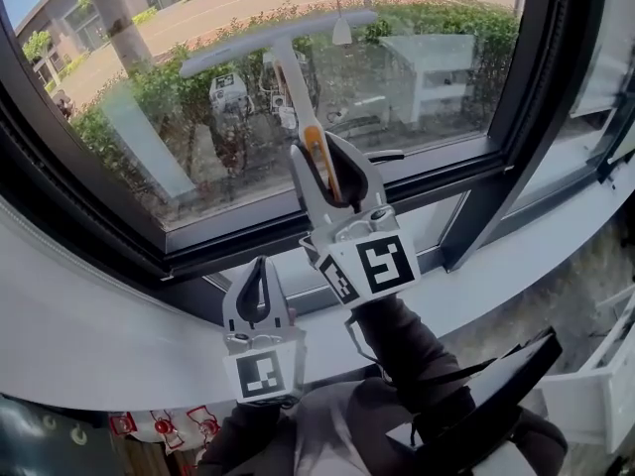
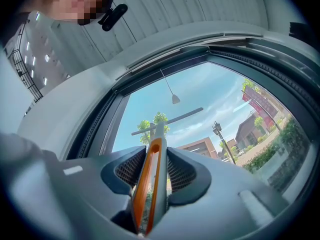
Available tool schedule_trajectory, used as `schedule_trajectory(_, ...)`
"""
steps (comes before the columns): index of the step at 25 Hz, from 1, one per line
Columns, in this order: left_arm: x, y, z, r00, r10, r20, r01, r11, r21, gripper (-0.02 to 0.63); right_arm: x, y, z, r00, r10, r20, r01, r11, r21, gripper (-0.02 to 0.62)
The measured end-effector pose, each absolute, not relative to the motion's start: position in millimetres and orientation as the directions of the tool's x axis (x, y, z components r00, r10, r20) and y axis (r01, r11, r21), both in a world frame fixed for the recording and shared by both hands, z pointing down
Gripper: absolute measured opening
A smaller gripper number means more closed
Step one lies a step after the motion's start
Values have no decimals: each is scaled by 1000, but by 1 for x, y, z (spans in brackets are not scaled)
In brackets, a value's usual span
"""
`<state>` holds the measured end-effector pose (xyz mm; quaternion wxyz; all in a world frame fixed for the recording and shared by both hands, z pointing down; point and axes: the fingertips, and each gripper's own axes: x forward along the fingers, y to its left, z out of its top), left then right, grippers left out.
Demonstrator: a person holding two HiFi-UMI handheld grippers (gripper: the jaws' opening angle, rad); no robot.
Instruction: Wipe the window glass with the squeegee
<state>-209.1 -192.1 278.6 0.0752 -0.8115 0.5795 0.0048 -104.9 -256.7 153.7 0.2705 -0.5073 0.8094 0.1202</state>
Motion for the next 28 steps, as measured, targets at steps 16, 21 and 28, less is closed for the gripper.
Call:
schedule_trajectory(16,-206,-185,290,341,-937,-75,-936,-331,-123,2,-106,-251,189,-340,-783,-521,-879,461,-120,127)
schedule_trajectory(21,-203,-181,291,347,-935,-70,-933,-337,-129,2,-105,-248,197,-340,-792,-507,-877,462,-133,127)
schedule_trajectory(28,-197,-182,293,359,-932,-50,-927,-350,-135,2,-103,-249,213,-337,-807,-485,-873,460,-159,127)
